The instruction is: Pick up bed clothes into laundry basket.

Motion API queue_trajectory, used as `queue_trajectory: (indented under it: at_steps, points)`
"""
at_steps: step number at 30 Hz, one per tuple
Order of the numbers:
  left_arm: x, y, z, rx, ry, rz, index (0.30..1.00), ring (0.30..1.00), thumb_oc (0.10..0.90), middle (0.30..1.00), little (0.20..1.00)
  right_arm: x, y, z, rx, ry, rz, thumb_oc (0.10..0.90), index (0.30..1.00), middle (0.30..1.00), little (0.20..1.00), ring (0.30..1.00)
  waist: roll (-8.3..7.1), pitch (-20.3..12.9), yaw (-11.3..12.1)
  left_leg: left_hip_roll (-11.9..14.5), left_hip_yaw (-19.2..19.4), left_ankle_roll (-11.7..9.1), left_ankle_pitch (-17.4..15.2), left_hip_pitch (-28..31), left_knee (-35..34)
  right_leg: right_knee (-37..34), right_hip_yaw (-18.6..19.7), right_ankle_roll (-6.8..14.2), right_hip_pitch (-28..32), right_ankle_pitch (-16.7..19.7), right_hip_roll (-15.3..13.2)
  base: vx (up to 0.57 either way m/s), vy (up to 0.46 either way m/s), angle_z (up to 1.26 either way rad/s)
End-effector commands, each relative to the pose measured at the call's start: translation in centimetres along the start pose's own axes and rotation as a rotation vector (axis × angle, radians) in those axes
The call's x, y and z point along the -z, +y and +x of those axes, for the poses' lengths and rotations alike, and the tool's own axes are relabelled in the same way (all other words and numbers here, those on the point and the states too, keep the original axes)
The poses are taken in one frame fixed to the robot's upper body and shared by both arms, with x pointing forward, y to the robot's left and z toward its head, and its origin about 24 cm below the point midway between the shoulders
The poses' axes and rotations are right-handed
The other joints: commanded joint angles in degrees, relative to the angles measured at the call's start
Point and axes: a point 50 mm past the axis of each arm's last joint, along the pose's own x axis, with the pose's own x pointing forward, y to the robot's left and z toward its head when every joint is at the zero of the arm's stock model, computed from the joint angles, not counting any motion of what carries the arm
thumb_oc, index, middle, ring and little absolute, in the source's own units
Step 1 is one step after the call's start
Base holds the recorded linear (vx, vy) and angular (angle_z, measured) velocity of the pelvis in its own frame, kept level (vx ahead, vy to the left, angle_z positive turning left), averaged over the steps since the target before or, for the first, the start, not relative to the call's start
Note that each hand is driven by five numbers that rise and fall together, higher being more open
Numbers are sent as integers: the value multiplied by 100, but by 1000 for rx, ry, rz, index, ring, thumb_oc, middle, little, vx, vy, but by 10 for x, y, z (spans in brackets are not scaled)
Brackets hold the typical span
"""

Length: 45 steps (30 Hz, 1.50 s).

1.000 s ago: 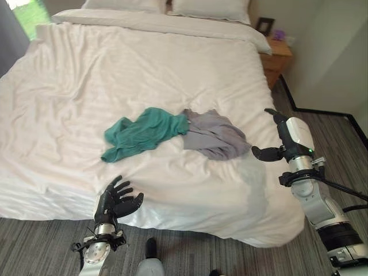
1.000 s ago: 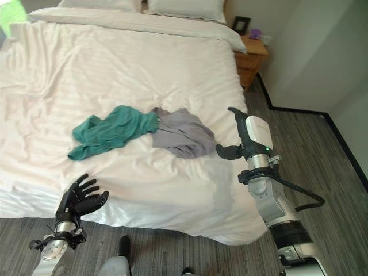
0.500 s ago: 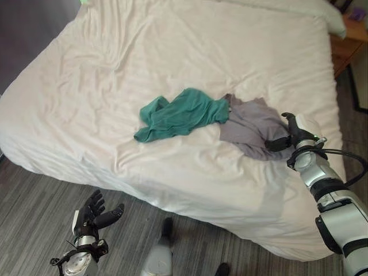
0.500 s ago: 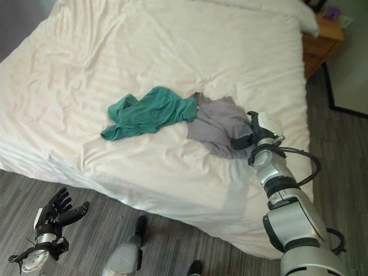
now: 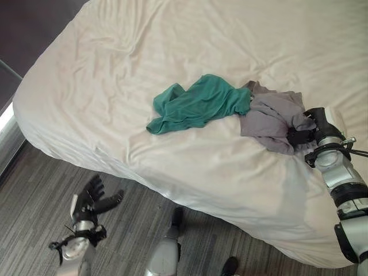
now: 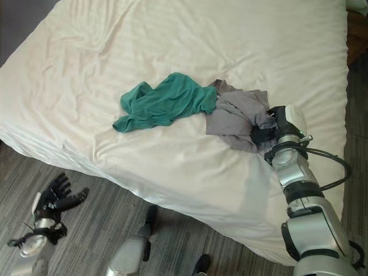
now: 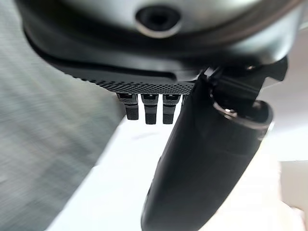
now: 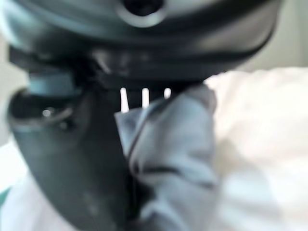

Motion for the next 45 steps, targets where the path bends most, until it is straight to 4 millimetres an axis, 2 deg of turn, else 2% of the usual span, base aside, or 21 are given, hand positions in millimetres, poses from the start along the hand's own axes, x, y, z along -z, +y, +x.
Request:
queue_trajectory:
  at_steps: [1, 4, 7, 8, 12, 13, 17, 18, 19, 22, 23, 24, 25, 27, 29, 31, 32, 33, 36, 40, 45]
  points:
    - [-131, 25, 28, -113, -538, 137, 900, 900, 800, 900, 900, -25, -80, -2, 285, -187, 123, 400, 300, 300, 300, 300, -496, -317, -275, 484, 489, -595, -805, 950, 10, 22, 152, 499, 91, 205, -603, 95, 44, -8]
    - [-182, 39, 31, -205, -685, 209, 900, 900, 800, 900, 900, -11, -112, -21, 408, -195, 204, 400, 300, 300, 300, 300, -557, -482, -584, 525, 628, -560, -927, 1222, 10, 22, 316, 538, 119, 294, -621, 44, 57, -27]
    - [-196, 42, 34, -238, -715, 249, 900, 900, 800, 900, 900, -4, -122, -28, 447, -192, 226, 400, 300, 300, 300, 300, -562, -587, -796, 557, 736, -556, -993, 1372, 10, 22, 418, 551, 119, 334, -627, 42, 34, -35]
    - [-205, 46, 35, -268, -721, 307, 900, 900, 800, 900, 900, -2, -136, -38, 489, -209, 218, 400, 300, 300, 300, 300, -535, -675, -1055, 597, 871, -555, -1032, 1486, 10, 22, 542, 572, 78, 396, -627, 7, 47, -43]
    - [-203, 45, 40, -258, -677, 373, 900, 900, 800, 900, 900, 17, -143, -53, 511, -159, 197, 400, 300, 300, 300, 300, -489, -765, -1281, 658, 1082, -552, -1099, 1671, 10, 22, 735, 576, 12, 470, -618, 21, 39, -60]
    - [-195, 43, 46, -237, -619, 393, 900, 900, 800, 900, 900, 34, -142, -58, 513, -90, 181, 400, 300, 300, 300, 300, -448, -790, -1499, 668, 1170, -549, -1126, 1764, 10, 22, 818, 576, -2, 497, -606, 13, 45, -58]
    - [-178, 36, 68, -190, -470, 532, 900, 900, 800, 900, 900, 93, -128, -80, 485, 144, 185, 400, 300, 300, 300, 300, -381, -785, -1814, 726, 1395, -558, -1170, 1925, 10, 22, 1025, 576, -84, 565, -568, 2, 26, -53]
    - [-179, 35, 69, -188, -472, 533, 900, 900, 800, 900, 900, 93, -128, -81, 486, 146, 186, 400, 300, 300, 300, 300, -385, -783, -1795, 726, 1399, -558, -1171, 1927, 10, 22, 1029, 576, -86, 565, -568, 7, 46, -41]
    - [-167, 31, 83, -203, -378, 707, 900, 900, 800, 900, 900, 126, -114, -100, 457, 275, 198, 400, 300, 300, 300, 300, -346, -760, -2099, 760, 1490, -565, -1157, 1918, 10, 22, 1108, 576, -167, 577, -529, 4, 30, -35]
    - [-167, 25, 91, -194, -344, 807, 900, 900, 800, 900, 900, 140, -110, -110, 448, 338, 194, 400, 300, 300, 300, 300, -352, -753, -2162, 784, 1505, -573, -1153, 1879, 10, 22, 1109, 576, -218, 587, -520, -11, -1, -18]
    - [-173, 22, 98, -202, -331, 1043, 900, 900, 800, 900, 900, 160, -102, -124, 436, 427, 196, 400, 300, 300, 300, 300, -359, -691, -2317, 807, 1521, -586, -1142, 1795, 10, 22, 1144, 576, -347, 614, -485, -33, -22, -22]
    - [-175, 20, 99, -201, -337, 1050, 900, 900, 800, 900, 900, 162, -102, -126, 438, 431, 200, 400, 300, 300, 300, 300, -375, -703, -2295, 809, 1516, -586, -1139, 1774, 10, 22, 1140, 576, -365, 616, -483, -130, -40, -10]
    - [-172, 18, 108, -205, -273, 1290, 900, 900, 800, 900, 900, 169, -98, -134, 460, 456, 236, 400, 300, 300, 300, 300, -402, -598, -2454, 866, 1536, -605, -1089, 1597, 10, 22, 1208, 576, -578, 646, -450, -165, -31, -8]
    - [-174, 18, 112, -207, -244, 1370, 900, 900, 800, 900, 900, 170, -100, -137, 487, 443, 281, 400, 300, 300, 300, 300, -426, -507, -2544, 887, 1546, -610, -1049, 1469, 10, 22, 1258, 576, -729, 688, -435, -200, -12, -7]
    - [-157, 26, 117, -192, -104, 1515, 900, 900, 800, 900, 900, 170, -103, -140, 533, 415, 363, 400, 300, 300, 300, 300, -471, -293, -2690, 915, 1592, -611, -971, 1223, 10, 22, 1362, 576, -1040, 756, -407, -219, 18, -25]
    - [-126, 50, 111, -157, 132, 1656, 900, 900, 800, 900, 900, 167, -92, -139, 501, 397, 423, 400, 300, 300, 300, 300, -507, -87, -2849, 984, 1683, -616, -887, 988, 10, 22, 1454, 576, -1374, 833, -355, -162, 2, -28]
    - [-111, 60, 106, -119, 233, 1702, 667, 667, 645, 667, 667, 162, -88, -137, 478, 368, 428, 400, 300, 300, 300, 300, -528, -69, -2879, 1020, 1747, -623, -868, 917, 10, 22, 1493, 576, -1495, 863, -333, -92, -7, -29]
    - [-91, 71, 99, -77, 337, 1719, 300, 300, 400, 300, 300, 152, -82, -133, 446, 322, 431, 400, 300, 300, 300, 300, -538, -51, -2901, 1058, 1817, -632, -859, 868, 10, 22, 1546, 576, -1605, 891, -311, -65, 2, -29]
    - [-74, 99, 82, -51, 457, 1739, 300, 300, 400, 300, 300, 131, -79, -129, 395, 220, 415, 400, 300, 300, 300, 300, -501, -117, -2933, 1117, 2007, -659, -900, 935, 10, 22, 1663, 576, -1682, 848, -278, 6, -1, -33]
    - [-92, 133, 71, -105, 498, 1801, 300, 300, 400, 300, 300, 113, -92, -128, 376, 104, 402, 400, 300, 300, 300, 300, -379, -194, -3012, 1142, 2100, -698, -912, 1225, 10, 22, 1681, 561, -1437, 760, -295, 43, -12, -31]
    - [-173, 150, 75, -333, 296, 1784, 300, 300, 400, 300, 300, 87, -104, -115, 349, -38, 408, 400, 300, 300, 300, 300, -41, -440, -3050, 1089, 2095, -733, -1052, 1724, 10, 22, 1702, 546, -936, 576, -273, 68, 3, 4]
